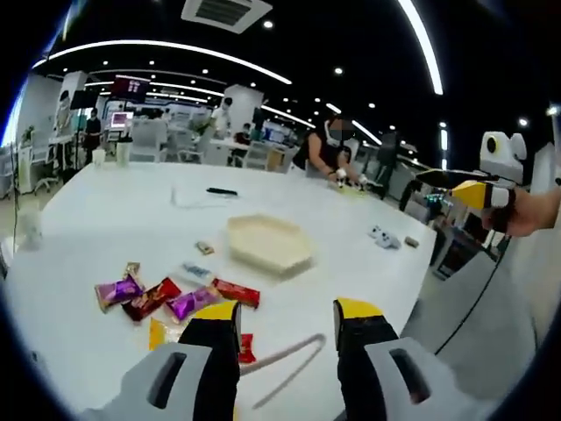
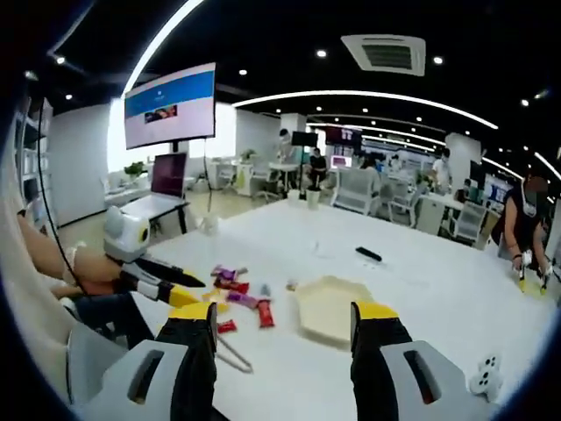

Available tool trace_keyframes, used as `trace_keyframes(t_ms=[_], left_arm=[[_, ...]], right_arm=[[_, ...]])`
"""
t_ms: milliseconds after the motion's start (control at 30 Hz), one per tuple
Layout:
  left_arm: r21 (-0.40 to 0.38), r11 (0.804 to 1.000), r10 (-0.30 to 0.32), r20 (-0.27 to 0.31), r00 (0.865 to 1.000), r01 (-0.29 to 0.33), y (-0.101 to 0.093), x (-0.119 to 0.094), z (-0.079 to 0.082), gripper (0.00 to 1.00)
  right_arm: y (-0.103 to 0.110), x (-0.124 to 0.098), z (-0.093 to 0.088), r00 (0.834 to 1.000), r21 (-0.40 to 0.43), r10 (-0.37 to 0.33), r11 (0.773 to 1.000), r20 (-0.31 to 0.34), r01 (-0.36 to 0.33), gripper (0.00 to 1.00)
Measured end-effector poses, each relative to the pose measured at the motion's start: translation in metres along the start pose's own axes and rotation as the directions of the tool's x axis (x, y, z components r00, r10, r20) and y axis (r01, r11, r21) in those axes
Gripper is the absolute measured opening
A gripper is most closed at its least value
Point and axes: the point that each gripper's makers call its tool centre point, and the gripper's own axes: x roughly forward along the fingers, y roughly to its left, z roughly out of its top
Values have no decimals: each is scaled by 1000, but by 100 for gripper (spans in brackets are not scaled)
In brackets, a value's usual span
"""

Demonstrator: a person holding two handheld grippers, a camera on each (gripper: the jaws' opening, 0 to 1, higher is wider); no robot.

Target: Place the target food into the container with the food tongs after gripping and lifting it, then release it inside without dropping or visibly crushing the food.

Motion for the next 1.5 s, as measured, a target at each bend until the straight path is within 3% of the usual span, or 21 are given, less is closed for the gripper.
trace_keyframes(t_ms=[200, 267, 467, 633, 800, 967, 1267, 1433, 1500], left_arm=[[31, 999, 16, -12, 1000, -15, 5, -6, -11, 41], [92, 996, 22, -62, 998, -16, 7, -10, -23, 40], [57, 998, 46, -105, 993, -41, 15, -14, -52, 40], [76, 996, 54, -218, 975, -39, 20, -10, -93, 38], [150, 988, 25, -292, 956, 20, 18, 1, -113, 36], [197, 979, 11, -310, 951, 53, 16, 11, -113, 34], [322, 936, -10, -384, 923, 144, 3, 20, -130, 26], [344, 927, -2, -396, 918, 150, 5, 20, -137, 23], [355, 923, 3, -387, 922, 146, 7, 20, -135, 20]], right_arm=[[11, 11, 9, 999, 11, 33, 999, 6, -33, 62], [16, 16, 13, 999, 3, 45, 999, 19, -45, 62], [25, 10, 14, 998, 8, 44, 999, 46, -45, 62], [20, -4, 0, 999, 44, 3, 999, 33, -4, 61], [13, -16, -9, 999, 61, -37, 997, 23, 36, 60], [6, -27, -16, 997, 75, -71, 995, 11, 70, 60], [5, -29, -17, 997, 65, -73, 995, -2, 73, 59], [8, -28, -15, 998, 54, -63, 997, -3, 63, 59], [9, -27, -14, 998, 50, -58, 997, -3, 58, 59]])
